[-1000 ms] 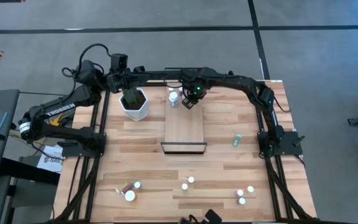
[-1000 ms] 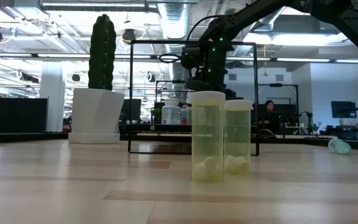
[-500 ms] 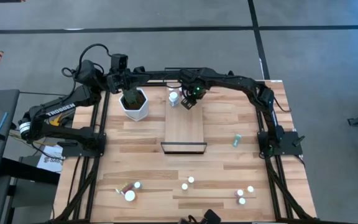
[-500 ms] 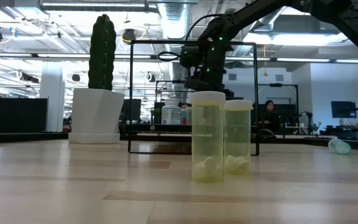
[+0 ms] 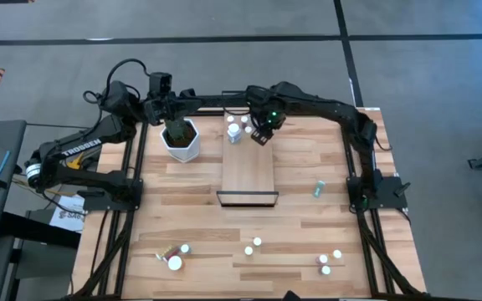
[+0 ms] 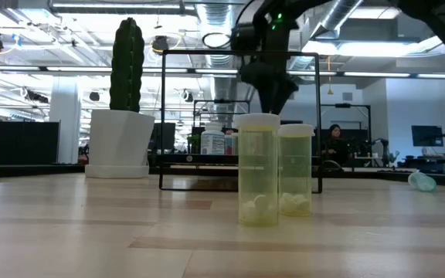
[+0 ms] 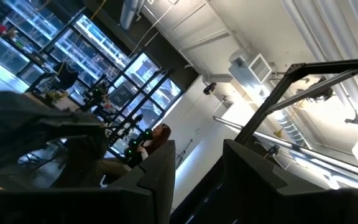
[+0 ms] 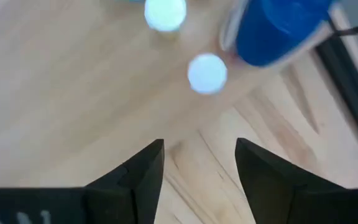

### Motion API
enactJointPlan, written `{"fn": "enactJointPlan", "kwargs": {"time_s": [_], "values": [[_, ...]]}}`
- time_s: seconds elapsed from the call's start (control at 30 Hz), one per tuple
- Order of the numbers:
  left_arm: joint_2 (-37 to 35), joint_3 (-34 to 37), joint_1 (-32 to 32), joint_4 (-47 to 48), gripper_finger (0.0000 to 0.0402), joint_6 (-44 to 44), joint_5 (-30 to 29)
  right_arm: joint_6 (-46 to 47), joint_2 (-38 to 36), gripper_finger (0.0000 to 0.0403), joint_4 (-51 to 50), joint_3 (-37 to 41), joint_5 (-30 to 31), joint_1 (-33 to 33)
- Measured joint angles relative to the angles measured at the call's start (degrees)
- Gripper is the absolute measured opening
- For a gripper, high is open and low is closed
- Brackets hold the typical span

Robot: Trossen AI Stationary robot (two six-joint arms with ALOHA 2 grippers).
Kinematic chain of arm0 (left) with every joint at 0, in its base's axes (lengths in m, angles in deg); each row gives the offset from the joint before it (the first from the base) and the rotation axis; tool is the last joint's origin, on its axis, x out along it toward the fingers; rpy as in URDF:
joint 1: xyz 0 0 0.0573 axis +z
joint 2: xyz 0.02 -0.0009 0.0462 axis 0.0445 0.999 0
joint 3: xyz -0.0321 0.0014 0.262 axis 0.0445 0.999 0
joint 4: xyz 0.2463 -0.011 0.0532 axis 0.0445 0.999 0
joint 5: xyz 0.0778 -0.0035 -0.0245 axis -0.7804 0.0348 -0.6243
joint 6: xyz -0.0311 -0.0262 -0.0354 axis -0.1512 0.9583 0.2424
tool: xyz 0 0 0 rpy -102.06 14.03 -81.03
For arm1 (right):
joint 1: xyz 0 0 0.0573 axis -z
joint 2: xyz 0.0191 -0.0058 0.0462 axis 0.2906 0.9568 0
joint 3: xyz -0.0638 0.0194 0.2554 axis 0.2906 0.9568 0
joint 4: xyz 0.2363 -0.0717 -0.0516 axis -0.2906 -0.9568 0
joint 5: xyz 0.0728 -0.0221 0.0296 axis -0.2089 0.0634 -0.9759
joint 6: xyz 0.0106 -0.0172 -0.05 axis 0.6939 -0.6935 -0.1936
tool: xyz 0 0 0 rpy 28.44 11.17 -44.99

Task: Pick and place medicine bottles onto shelf by color
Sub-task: Put the blue pill bottle on the shelf

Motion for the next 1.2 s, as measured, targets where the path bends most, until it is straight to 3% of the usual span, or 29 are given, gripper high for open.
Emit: {"fn": "enactJointPlan", "kwargs": {"time_s": [0.2,0.47,0.67,0.9,1.07,1.2], "values": [[0.0,0.0,-5.3,6.4,0.012,-0.5,-2.9,0.0,-6.1,0.0207,-3.8,0.0,4.9,-3.1],[0.0,0.0,-18.0,18.8,0.012,1.8,-15.4,1.1,-15.6,0.0199,-7.8,0.0,10.5,-8.1],[0.0,0.0,-30.2,26.7,0.012,13.5,-24.5,2.2,-22.1,0.0196,-8.9,0.8,12.5,-12.3],[0.0,0.0,-46.3,49.1,0.012,36.5,-34.2,3.8,-29.8,0.0198,-8.0,9.7,13.6,-16.5],[0.0,0.0,-55.6,64.0,0.012,53.6,-37.0,6.4,-33.9,0.0196,-6.2,17.4,13.8,-17.9],[0.4,0.0,-59.9,75.9,0.012,60.9,-37.4,10.7,-35.5,0.0197,-5.3,22.4,13.7,-18.3]]}}
